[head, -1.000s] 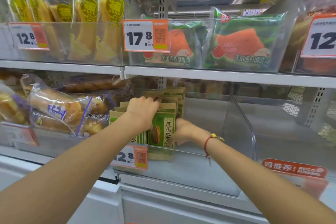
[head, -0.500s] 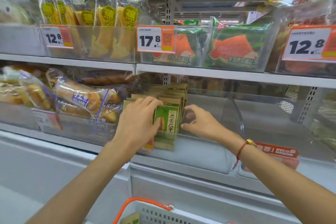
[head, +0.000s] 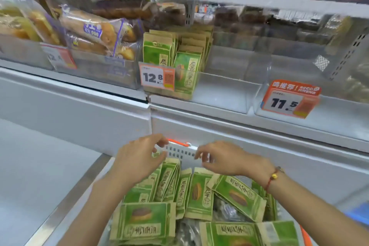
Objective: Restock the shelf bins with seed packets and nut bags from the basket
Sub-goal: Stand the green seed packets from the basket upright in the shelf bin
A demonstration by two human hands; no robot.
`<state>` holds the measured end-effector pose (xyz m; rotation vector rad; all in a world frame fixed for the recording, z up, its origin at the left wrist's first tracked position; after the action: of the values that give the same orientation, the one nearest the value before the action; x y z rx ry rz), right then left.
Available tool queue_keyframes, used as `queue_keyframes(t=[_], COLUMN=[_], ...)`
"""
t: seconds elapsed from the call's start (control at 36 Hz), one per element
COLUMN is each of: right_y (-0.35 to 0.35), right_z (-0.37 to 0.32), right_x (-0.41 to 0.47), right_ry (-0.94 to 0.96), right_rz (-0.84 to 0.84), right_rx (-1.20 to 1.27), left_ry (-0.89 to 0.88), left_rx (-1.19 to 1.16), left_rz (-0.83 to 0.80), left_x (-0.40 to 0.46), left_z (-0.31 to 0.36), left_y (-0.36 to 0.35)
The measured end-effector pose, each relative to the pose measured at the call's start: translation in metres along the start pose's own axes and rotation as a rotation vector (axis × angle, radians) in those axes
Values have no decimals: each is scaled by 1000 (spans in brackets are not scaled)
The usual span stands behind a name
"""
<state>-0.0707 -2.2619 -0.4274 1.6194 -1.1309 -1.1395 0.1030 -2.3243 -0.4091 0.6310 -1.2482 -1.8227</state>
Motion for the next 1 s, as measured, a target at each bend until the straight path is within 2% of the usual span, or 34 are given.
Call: queue_keyframes(t=[0.14, 0.25, 0.33, 0.42, 0.53, 0.61, 0.78, 0.89, 1.0], right_y=[-58, -101, -130, -162, -179, -167, -160, -154, -161], right_z=[1, -4, -8, -3, 10, 11, 15, 17, 17], right_x=[1, 0, -1, 1, 1, 1, 11, 31, 50], right_ry=[-31, -21, -4, -8, -60, -102, -189, -363, -479], right_rz=[-128, -192, -217, -276, -301, -251, -180, -157, -165], right_rx=[36, 53, 31, -54, -51, -41, 35, 159, 91], left_ry=[71, 98, 71, 36, 3, 28, 218, 368, 533], left_rx=[18, 61, 206, 345, 360, 244, -128, -467, -799], left_rz=[-306, -463, -496, -448, -403, -418, -460, -246, -122], left_x=[-19, -38, -53, -59, -51, -46, -40, -26, -23], left_z=[-42, -71, -83, -82, -77, -75, -92, -98, -97], left_y=[-65, -112, -135, -145, -149, -153, -143, -119, -107])
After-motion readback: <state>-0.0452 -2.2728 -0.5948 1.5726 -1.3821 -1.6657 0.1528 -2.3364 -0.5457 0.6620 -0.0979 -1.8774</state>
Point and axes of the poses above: each hand's wrist, its own x-axis towards the middle knuckle, its own y-axis out of the back of the hand, z = x × y, the point moved 6 cm from there along x, towards the middle knuckle, and after that the axes turned 5 degrees about y, right-handed, at the moved point
